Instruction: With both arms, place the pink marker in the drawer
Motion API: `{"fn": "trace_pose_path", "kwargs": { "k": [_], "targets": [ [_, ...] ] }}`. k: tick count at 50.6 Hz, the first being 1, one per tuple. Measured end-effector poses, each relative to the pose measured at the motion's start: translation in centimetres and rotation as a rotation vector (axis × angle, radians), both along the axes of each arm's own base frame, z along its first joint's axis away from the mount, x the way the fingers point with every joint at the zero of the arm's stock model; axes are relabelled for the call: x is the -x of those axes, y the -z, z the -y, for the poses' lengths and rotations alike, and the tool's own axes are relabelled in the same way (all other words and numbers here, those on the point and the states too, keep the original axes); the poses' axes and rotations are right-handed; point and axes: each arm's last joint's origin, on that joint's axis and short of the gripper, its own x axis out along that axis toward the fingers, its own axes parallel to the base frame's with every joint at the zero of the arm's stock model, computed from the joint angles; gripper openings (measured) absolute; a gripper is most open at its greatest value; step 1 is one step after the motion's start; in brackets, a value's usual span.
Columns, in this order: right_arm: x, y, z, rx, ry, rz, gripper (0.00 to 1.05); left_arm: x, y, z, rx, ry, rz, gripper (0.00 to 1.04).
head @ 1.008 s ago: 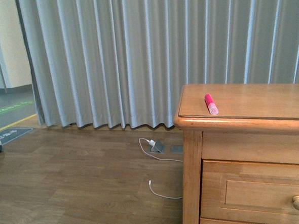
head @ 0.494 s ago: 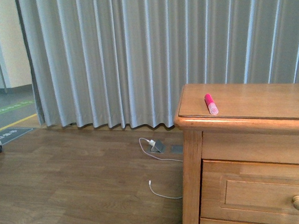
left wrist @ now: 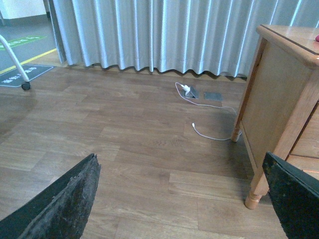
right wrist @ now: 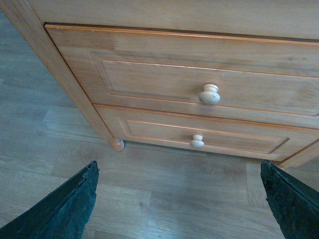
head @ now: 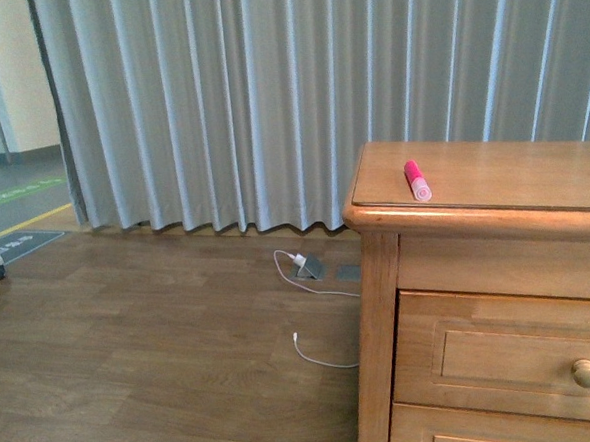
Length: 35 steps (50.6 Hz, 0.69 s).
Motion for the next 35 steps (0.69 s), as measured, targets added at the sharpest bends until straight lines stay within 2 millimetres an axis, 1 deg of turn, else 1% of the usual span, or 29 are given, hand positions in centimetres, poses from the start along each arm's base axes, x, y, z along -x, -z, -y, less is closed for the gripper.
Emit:
{"fn": "trace_pose_path", "kwargs": {
  "k": [7,15,19,24,35],
  "targets": [
    [-3.0,1.0,-0.9,0.004,0.010,-0.017,0.96,0.0,0.0,0.0,0.000,0.000,0.000,0.99],
    [-6.0,2.4,-1.3,0.003,0.039,-0.025,0.96,0.0,0.0,0.0,0.000,0.000,0.000,0.99],
    [-7.8,3.3,-1.3,0.011,0.062,-0.015,0.96,0.0,0.0,0.0,0.000,0.000,0.000,0.99],
    [-9.3,4.0,-1.1,0.012,0.077,-0.005,0.96,0.0,0.0,0.0,0.000,0.000,0.000,0.99],
    [-11.6,5.6,-0.3,0.016,0.108,-0.022,0.96,0.0,0.0,0.0,0.000,0.000,0.000,0.99]
  ]
}}
